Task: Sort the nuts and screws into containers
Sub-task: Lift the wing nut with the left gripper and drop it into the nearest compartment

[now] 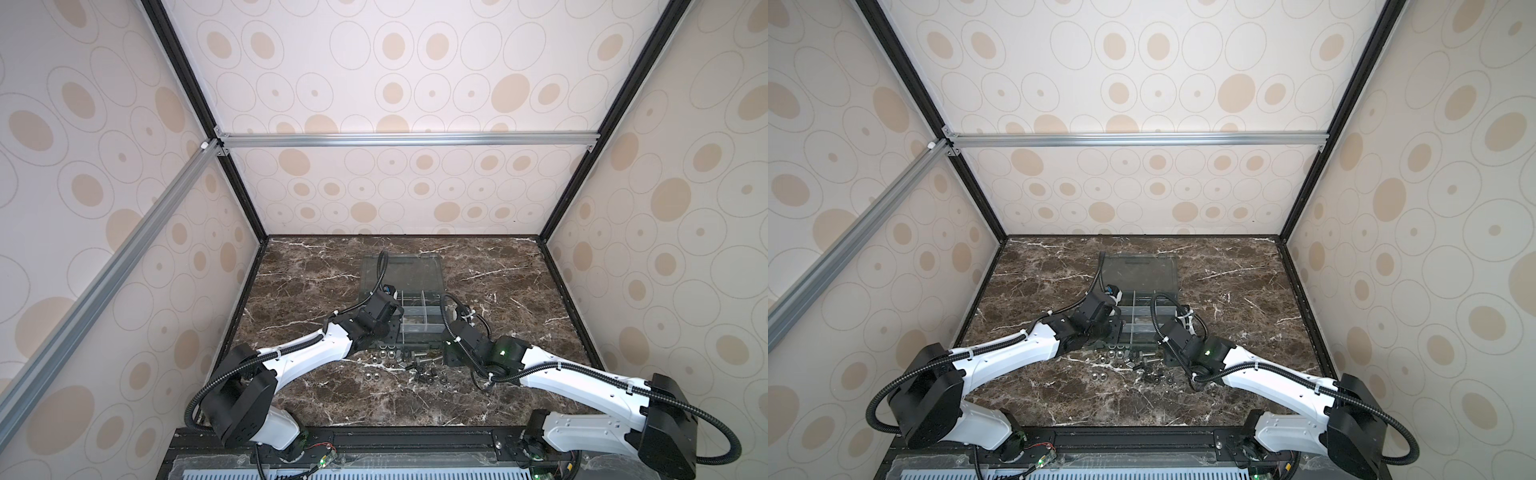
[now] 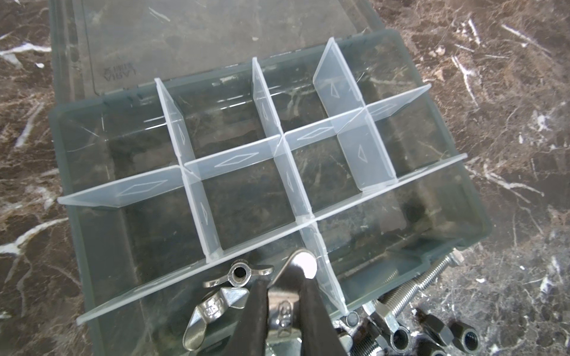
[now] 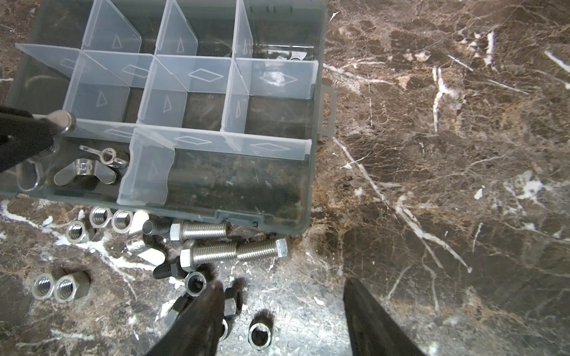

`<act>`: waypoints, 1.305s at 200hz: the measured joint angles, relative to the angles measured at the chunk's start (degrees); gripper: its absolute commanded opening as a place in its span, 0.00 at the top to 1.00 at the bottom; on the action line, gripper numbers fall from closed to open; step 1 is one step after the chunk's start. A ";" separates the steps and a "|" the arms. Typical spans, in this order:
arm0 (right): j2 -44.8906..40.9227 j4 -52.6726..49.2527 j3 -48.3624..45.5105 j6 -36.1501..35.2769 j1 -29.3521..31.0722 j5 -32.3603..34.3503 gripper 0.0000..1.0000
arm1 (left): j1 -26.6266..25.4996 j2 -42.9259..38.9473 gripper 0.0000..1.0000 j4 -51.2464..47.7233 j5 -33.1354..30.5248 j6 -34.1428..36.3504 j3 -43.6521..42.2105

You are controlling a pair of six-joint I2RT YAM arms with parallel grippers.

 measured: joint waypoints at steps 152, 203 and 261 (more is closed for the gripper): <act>3.32 0.52 1.01 -2.64 -0.04 -3.08 0.39 | 0.92 -2.29 0.65 2.36 -0.48 -1.27 -1.77; 8.50 2.95 3.39 -4.07 0.61 -8.76 0.42 | 2.54 -7.91 0.65 3.41 -1.09 -3.45 -5.92; 16.68 5.40 8.48 -6.14 2.73 -12.81 0.45 | 4.37 -14.47 0.63 3.43 -3.34 -5.09 -9.51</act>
